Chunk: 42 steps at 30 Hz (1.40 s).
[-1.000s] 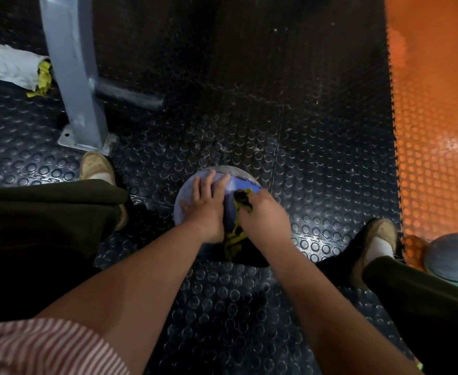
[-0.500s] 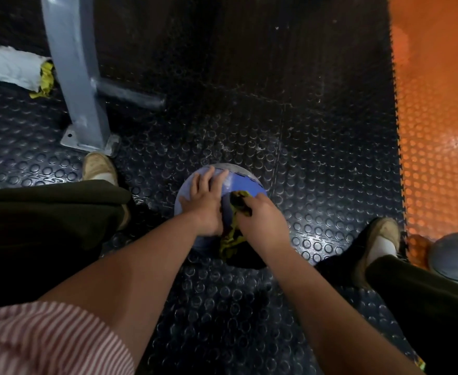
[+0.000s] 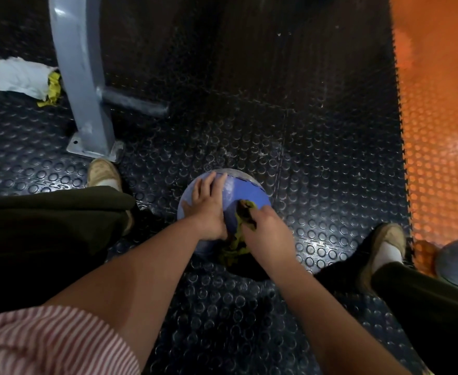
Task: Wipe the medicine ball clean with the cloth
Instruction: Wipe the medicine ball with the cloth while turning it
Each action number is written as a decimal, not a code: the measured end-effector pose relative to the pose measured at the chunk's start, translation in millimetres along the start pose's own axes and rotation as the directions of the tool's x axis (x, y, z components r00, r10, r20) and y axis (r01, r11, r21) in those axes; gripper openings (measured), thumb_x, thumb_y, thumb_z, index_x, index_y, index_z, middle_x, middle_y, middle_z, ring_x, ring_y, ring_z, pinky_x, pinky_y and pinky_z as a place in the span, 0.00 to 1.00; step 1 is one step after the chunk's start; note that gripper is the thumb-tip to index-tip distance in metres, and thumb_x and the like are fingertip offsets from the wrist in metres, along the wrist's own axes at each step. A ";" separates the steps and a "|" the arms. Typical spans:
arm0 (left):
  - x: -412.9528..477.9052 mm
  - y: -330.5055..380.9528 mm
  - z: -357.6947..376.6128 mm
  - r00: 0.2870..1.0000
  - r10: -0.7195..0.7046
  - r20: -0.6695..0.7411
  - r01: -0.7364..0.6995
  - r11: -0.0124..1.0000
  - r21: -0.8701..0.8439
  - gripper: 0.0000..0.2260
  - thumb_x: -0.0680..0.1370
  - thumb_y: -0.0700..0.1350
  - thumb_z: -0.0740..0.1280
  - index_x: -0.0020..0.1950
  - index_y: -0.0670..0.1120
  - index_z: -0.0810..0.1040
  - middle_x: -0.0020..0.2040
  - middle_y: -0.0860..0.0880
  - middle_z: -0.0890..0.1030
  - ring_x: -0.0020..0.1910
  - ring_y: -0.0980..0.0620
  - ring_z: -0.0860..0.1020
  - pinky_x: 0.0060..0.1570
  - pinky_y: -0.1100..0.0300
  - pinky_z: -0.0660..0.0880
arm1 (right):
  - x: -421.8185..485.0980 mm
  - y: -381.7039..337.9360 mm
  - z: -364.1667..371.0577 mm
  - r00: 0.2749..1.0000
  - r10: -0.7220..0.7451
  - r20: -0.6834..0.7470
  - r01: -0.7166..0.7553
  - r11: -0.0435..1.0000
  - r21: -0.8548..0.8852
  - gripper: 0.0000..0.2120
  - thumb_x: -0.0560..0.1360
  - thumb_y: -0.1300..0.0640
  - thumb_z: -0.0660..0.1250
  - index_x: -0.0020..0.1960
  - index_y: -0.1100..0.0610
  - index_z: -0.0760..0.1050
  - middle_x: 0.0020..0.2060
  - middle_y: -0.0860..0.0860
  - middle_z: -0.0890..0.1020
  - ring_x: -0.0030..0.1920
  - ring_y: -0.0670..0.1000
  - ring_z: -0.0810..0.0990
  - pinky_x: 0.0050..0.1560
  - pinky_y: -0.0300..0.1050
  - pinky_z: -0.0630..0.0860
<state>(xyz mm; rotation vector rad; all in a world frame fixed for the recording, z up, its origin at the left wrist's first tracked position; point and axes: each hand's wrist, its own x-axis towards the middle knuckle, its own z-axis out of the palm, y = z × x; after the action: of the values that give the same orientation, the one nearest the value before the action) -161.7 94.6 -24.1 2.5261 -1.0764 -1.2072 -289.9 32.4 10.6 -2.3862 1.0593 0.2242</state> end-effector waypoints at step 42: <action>10.2 4.5 -8.8 0.997 0.071 0.039 -0.070 0.997 -0.010 0.57 0.66 0.44 0.78 0.78 0.54 0.36 0.77 0.55 0.35 0.77 0.46 0.35 0.71 0.33 0.46 | -18.5 19.5 33.7 0.977 -0.150 -0.155 0.151 0.989 -0.006 0.23 0.64 0.61 0.65 0.58 0.55 0.80 0.40 0.54 0.76 0.25 0.56 0.74 0.21 0.40 0.58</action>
<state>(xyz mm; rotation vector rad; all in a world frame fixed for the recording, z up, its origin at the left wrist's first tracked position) -153.4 83.2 -22.8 2.4460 -1.1565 -1.2450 -314.8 50.8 -19.4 -2.4974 0.9387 -0.0184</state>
